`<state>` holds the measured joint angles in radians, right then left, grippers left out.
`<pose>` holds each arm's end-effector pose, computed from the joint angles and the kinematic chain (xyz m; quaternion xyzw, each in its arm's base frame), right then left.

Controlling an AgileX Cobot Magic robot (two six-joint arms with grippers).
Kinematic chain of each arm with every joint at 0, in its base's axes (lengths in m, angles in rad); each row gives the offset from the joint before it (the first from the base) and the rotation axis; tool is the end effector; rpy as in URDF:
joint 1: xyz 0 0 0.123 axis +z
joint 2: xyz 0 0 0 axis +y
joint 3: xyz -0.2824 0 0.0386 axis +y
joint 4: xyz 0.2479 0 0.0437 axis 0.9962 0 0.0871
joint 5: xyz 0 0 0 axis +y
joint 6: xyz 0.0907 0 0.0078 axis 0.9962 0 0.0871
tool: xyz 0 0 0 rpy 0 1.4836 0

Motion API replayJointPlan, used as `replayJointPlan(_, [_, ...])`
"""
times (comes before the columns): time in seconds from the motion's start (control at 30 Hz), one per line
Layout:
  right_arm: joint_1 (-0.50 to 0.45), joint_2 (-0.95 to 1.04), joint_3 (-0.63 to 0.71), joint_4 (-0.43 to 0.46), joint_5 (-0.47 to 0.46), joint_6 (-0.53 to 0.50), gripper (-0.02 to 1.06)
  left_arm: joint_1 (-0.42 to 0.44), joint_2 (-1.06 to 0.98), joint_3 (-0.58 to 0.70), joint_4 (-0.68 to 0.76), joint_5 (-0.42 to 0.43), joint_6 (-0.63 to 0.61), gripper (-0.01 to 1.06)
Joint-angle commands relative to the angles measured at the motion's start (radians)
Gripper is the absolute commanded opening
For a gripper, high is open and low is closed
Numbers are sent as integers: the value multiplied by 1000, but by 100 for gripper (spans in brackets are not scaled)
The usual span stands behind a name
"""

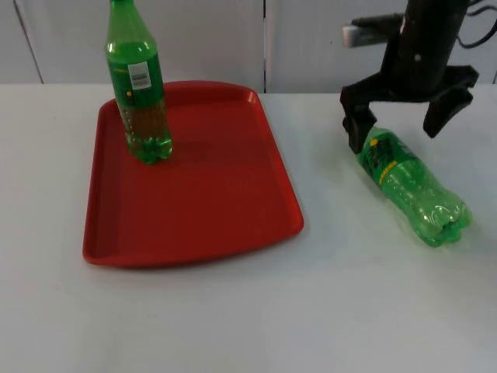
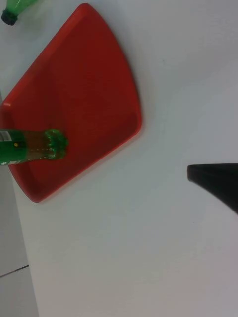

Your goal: Place the bottle upright on the tray.

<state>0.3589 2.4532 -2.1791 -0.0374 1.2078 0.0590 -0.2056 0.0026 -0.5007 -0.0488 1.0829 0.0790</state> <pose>0.4776 0.1758 0.1580 -0.1538 0.9840 0.0006 0.0897 -0.0062 -0.0027 0.2757 0.1230 0.8503 -0.0566 0.5085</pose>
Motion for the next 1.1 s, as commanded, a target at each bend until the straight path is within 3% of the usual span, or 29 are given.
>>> replayJointPlan(0.0, [3, 23, -7, -8, -18, 28, 101, -3, -3, 5, 6, -7, -2, 105])
replayJointPlan(0.4, [3, 86, -7, -14, -112, 58, 101, -3, -3, 5, 6, -7, -2, 105])
replayJointPlan(0.8, [3, 112, -7, -14, -152, 65, 92, -3, -3, 5, 6, -7, -2, 105])
replayJointPlan(0.9, [3, 113, -7, -14, -152, 65, 75, -3, -3, 5, 6, -7, -2, 105])
replayJointPlan(0.93, [3, 113, -7, -14, -152, 65, 75, -3, -3, 5, 6, -7, -2, 105])
replayJointPlan(1.03, [3, 113, -7, -14, -145, 65, 44, -3, -3, 5, 6, -7, -2, 105])
replayJointPlan(1.07, [3, 113, -7, -14, -145, 65, 44, -3, -3, 5, 6, -7, -2, 105])
